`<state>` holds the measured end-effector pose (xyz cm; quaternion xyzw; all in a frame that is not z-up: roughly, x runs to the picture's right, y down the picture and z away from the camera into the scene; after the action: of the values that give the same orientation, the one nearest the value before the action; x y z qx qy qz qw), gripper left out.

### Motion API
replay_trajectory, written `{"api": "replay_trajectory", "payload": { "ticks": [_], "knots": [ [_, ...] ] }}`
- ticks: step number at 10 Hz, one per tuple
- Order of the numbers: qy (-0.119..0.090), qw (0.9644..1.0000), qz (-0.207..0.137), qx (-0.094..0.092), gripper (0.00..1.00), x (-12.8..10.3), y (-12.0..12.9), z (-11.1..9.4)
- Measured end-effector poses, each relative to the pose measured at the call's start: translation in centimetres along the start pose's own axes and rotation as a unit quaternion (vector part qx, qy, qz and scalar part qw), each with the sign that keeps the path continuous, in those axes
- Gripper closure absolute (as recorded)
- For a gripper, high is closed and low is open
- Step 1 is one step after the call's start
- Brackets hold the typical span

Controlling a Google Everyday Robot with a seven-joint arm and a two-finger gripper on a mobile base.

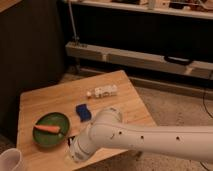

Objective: Knock the eraser over

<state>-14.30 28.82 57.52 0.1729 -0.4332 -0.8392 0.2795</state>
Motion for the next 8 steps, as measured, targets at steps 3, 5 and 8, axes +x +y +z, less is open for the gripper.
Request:
{"api": "replay_trajectory", "payload": {
  "ticks": [3, 5, 8],
  "knots": [
    [-0.017, 0.9993, 0.027, -0.020, 0.85, -2.9, 4.5, 2.6],
    [0.013, 0.9983, 0.038, -0.043, 0.85, -3.1, 8.0, 2.4],
    [0.112, 0.9911, 0.051, -0.050, 0.85, -0.6, 12.0, 2.4]
  ]
}}
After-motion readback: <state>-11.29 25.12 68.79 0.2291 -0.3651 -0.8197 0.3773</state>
